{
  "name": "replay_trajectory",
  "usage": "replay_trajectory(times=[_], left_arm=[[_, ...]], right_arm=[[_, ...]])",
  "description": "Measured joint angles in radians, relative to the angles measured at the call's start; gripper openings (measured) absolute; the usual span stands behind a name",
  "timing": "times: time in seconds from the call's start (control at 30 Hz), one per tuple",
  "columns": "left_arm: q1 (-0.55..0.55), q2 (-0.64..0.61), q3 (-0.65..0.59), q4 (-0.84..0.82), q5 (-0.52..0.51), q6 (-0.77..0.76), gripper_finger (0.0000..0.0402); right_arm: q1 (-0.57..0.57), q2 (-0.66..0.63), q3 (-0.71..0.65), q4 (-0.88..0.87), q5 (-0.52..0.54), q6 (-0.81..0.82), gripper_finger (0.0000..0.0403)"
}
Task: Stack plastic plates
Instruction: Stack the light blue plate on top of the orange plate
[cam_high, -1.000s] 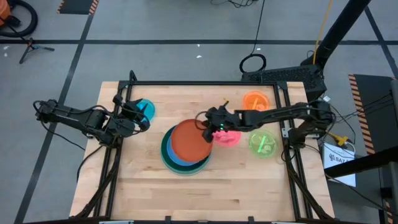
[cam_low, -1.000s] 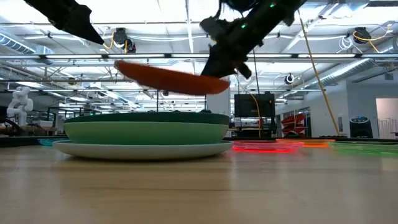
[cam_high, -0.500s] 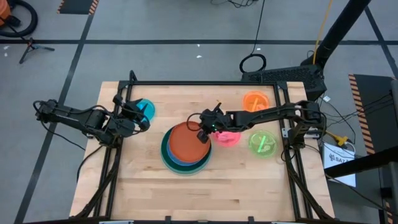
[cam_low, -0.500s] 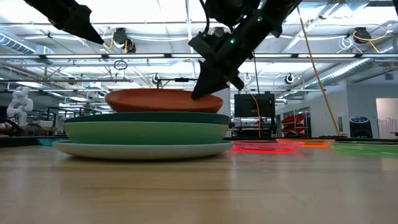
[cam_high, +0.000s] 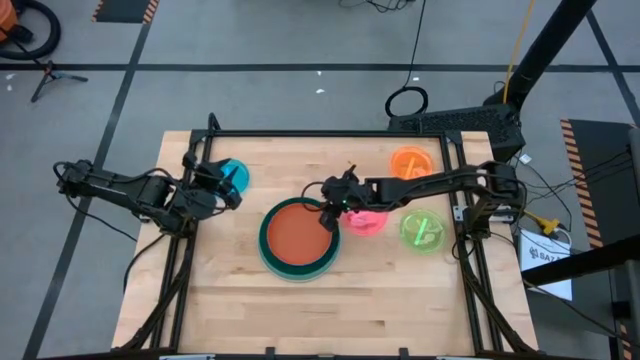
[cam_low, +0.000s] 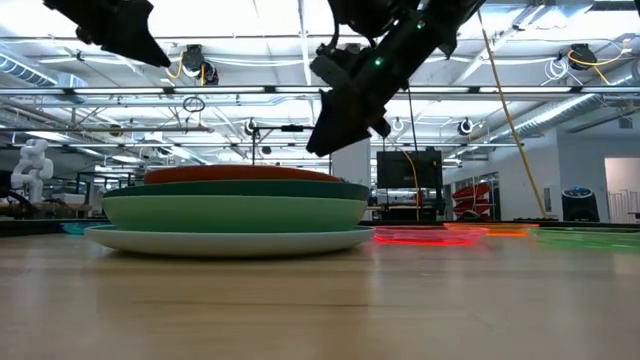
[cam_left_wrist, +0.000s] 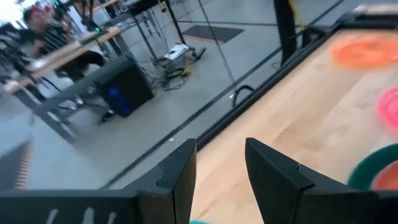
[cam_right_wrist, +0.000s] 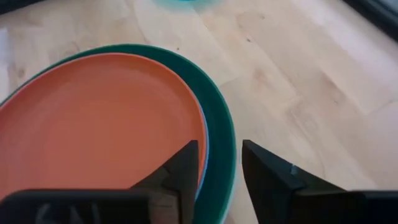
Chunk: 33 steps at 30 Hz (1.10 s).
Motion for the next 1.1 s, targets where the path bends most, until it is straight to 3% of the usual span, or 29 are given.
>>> replay_trajectory(times=[0.27,0.53,0.77,1.1], left_arm=[[0.0,0.049,0.0,0.048,0.11,-0.133,0.0145],[0.046,0.232,0.0,0.027,0.288,-0.303,0.0145],[0.284,0.372,0.0,0.006,0.577,-0.161,0.0145],[0.715,0.505,0.0,-0.089,0.767,-0.015,0.0145]], right_arm=[[0.042,-0.114,-0.11,0.089,0.003,-0.119,0.0129],[0.012,-0.314,-0.249,0.14,0.006,-0.176,0.013],[0.006,-0.422,-0.261,0.153,0.001,-0.199,0.013],[0.007,-0.446,-0.262,0.125,-0.002,-0.208,0.013]])
